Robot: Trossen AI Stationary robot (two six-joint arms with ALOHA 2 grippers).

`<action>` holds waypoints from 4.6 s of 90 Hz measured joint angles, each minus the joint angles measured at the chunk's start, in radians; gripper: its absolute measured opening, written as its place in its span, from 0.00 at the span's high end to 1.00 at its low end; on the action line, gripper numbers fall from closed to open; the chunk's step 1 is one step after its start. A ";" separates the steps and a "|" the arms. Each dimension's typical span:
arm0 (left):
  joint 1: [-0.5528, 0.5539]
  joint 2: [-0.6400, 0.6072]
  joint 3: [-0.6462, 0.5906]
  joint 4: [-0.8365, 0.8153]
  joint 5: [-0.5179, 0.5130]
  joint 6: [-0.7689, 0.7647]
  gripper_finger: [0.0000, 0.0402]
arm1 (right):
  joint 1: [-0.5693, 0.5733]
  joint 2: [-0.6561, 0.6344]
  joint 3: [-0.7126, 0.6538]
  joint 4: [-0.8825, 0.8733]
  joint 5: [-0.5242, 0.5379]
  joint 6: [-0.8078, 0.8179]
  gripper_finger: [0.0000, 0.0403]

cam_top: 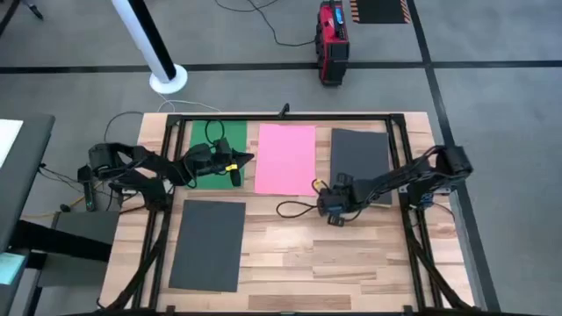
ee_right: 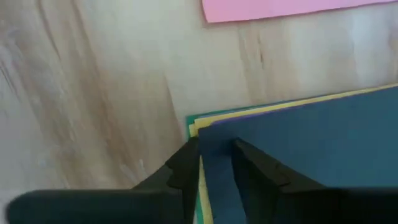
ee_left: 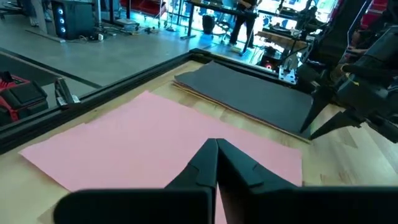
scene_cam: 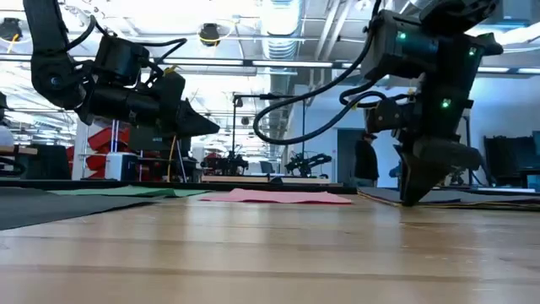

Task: Organize paper
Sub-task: Stack the black paper on top of the black paper

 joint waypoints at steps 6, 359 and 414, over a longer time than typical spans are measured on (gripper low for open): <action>0.000 0.000 0.000 0.000 0.000 0.000 1.00 | 0.001 -0.019 0.000 -0.003 -0.001 0.008 0.90; -0.343 -1.241 0.168 -1.047 -0.216 0.068 1.00 | 0.130 0.910 1.436 0.620 -0.503 0.032 0.78; -0.343 -1.241 0.168 -1.061 -0.184 0.055 1.00 | 0.126 0.847 1.436 0.040 -0.571 -0.335 0.99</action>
